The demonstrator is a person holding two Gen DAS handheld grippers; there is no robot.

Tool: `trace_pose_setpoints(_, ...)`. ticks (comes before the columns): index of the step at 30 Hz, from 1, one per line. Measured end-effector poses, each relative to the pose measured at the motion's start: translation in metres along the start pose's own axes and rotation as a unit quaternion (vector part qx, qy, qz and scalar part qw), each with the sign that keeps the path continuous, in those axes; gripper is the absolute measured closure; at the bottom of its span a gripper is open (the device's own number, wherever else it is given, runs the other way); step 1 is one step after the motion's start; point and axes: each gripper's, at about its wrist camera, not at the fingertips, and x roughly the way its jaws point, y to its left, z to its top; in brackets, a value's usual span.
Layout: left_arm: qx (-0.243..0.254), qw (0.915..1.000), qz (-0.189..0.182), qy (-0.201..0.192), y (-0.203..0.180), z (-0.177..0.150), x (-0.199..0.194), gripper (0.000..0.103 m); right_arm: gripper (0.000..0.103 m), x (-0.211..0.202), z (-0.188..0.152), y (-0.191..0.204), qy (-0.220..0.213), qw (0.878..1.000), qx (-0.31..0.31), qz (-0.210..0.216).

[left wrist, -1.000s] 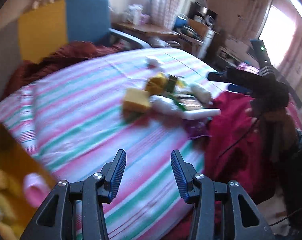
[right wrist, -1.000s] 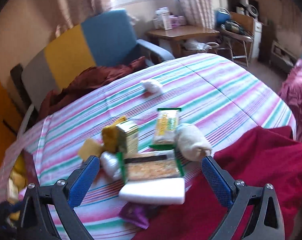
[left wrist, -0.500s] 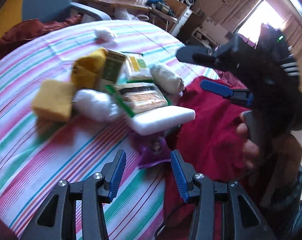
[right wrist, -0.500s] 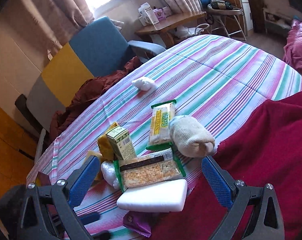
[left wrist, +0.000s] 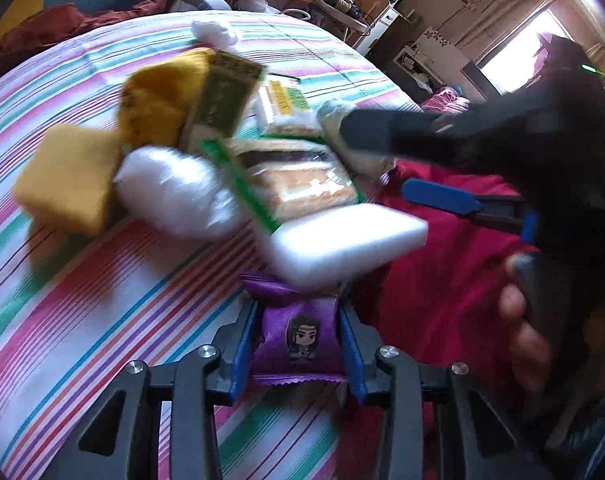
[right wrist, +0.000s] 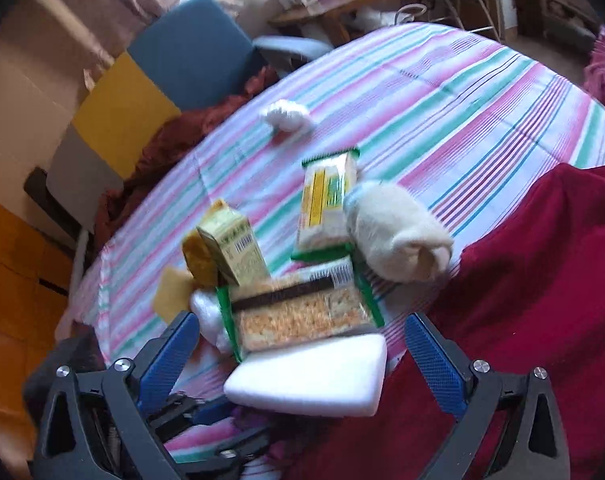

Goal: Organize objects
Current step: 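Grasp the purple snack bag from the pile with the left tool, then grasp the white foam block with the right tool while the left tool holds the purple bag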

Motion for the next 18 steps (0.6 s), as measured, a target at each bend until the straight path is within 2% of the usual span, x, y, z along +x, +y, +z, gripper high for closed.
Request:
trace_pose_setpoints(3,-0.001,0.9997,0.021,-0.009,0.013,-0.02,-0.02,0.065,0.0,0.018,-0.004,0.009,0.042,0.999,-0.023,-0.025)
trace_pose_setpoints(5,-0.006,0.9995,0.028,-0.014,0.022,-0.032,-0.032,0.065,0.0,0.028,-0.009,0.015,0.072,0.997,-0.037,-0.007)
trace_pose_setpoints(6,-0.009,0.9993,0.032,-0.016,0.026,-0.038,-0.037,0.064,0.0,0.027,-0.011,0.019,0.072,0.996,-0.045,0.012)
trace_pose_setpoints(8,-0.015,0.9987,0.042,-0.023,0.034,-0.053,-0.051,0.064,0.0,0.023,-0.014,0.027,0.075,0.992,-0.058,0.08)
trace_pose_setpoints(10,-0.023,0.9981,0.05,-0.029,0.04,-0.065,-0.061,0.064,0.0,0.025,-0.021,0.04,0.109,0.977,-0.077,0.167)
trace_pose_setpoints(12,-0.029,0.9976,0.054,-0.032,0.046,-0.074,-0.07,0.064,0.0,0.023,-0.029,0.055,0.126,0.962,-0.108,0.215)
trace_pose_setpoints(14,-0.039,0.9967,0.059,-0.039,0.052,-0.084,-0.079,0.064,0.0,0.021,-0.032,0.06,0.124,0.962,-0.121,0.213)
trace_pose_setpoints(18,-0.049,0.9953,0.067,-0.05,0.058,-0.097,-0.089,0.064,0.0,0.026,-0.031,0.051,0.115,0.974,-0.113,0.158)
